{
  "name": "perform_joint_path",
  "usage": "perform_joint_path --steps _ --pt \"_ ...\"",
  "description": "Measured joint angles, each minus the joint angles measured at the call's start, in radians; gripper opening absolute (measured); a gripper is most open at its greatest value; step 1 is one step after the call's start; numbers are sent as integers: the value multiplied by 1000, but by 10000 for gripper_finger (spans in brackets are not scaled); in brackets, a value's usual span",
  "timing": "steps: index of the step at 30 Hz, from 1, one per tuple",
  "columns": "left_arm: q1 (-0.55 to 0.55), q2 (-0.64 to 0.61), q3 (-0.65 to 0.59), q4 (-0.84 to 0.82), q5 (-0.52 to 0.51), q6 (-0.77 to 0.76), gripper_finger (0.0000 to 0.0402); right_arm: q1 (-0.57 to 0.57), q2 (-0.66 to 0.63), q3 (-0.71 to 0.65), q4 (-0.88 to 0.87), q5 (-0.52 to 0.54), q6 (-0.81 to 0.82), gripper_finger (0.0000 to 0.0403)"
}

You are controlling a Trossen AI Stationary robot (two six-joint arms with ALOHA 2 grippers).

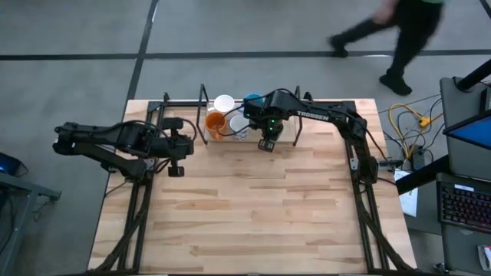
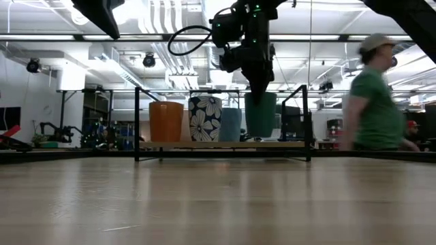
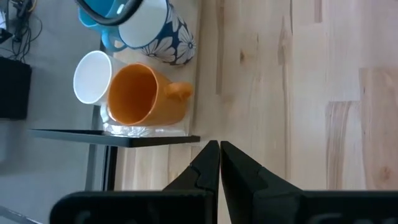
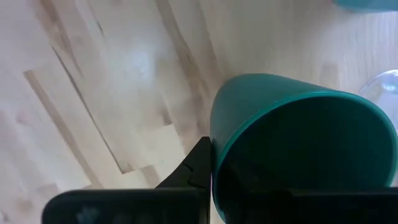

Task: Stack small to large cups/mugs on shelf
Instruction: Put the green cup on the shelf

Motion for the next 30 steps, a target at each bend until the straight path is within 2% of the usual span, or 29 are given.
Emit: perform_joint_path --steps 30 --pt "0 0 -19 49 0 0 0 -39 4 0 42 15 -54 9"
